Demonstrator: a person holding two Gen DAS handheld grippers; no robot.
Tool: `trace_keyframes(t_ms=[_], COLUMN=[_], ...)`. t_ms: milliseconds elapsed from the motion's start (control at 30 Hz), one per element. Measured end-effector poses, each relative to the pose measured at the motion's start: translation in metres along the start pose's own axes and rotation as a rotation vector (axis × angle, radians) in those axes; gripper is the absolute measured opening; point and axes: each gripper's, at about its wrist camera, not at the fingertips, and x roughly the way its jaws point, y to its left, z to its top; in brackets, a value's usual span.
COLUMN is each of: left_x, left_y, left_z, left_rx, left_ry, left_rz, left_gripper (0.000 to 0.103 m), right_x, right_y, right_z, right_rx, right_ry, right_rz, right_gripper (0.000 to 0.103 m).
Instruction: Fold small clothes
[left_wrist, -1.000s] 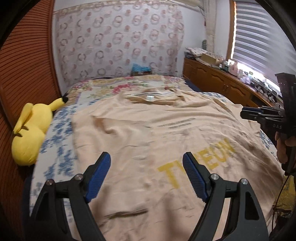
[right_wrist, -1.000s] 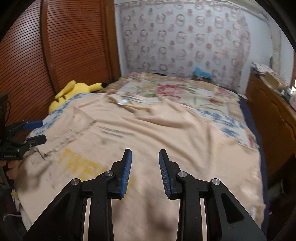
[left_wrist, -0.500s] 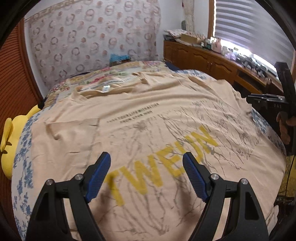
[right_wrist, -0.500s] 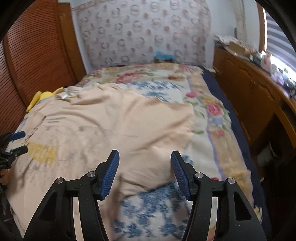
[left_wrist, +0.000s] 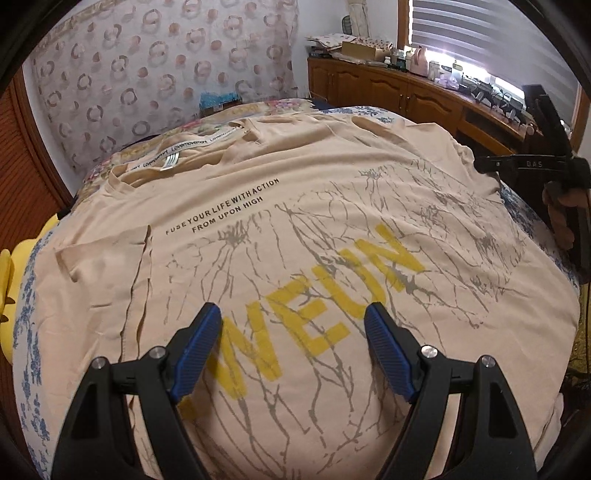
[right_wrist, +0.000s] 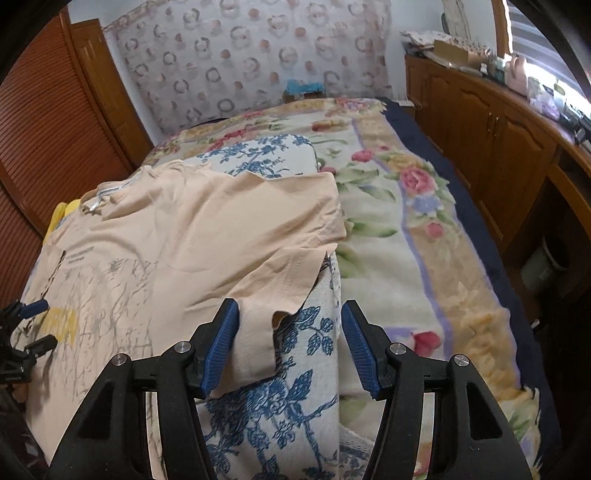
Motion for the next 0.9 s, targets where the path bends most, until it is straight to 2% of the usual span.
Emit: trace_keyframes(t_ms=[100,333,567,633,767,800,833,900], left_x=[0.001,0.001,0.002,0.002,0.001,0.001,0.001,0.001], left_y=[0.004,0.001,0.002,0.002,0.002,0.002,0.002,0.002], left_z=[-0.001,-0.002,-0.001,-0.001,-0.001,-0.001,-0.001,-0.002], left_rx=[-0.021,-0.017,-0.018,-0.018,-0.018,-0.019,-0.019,-0.02], left_ry=[0.005,0.004,0.004,0.005,0.005,0.005,0.005,0.001], left_rz=[-0.023,-0.019,-0.019,-0.02,-0.02,-0.02,-0.021,-0.018], left_gripper=[0.081,0.082,0.082,0.082,0.082,0.082,0.082,0.082], right_x=[0.004,-0.003,-0.015,-0.015,-0.004,-0.004,-0.004,-0.005], right_y=[0.0,0.013,0.014,0.016,0.02,0.022,0.024,0.028], right_z=[0.002,-0.003,-0.004,-0.004,-0.005,-0.005,-0.003,0.0], right_rx=[-0.002,-0.101,-0.088,-0.081,-0.089,-0.097,-0.106,-0.103], right_ry=[0.022,-0.015,-0.051,-0.04,0.01,0.011,0.023,0.038], right_rz=[0.003,-0.083,-0.045,-0.025,-0.05,-0.062,-0.064,-0.035], right_gripper=[0.045,0.032,0.031,0.031,0.03,0.025,0.005,0.003])
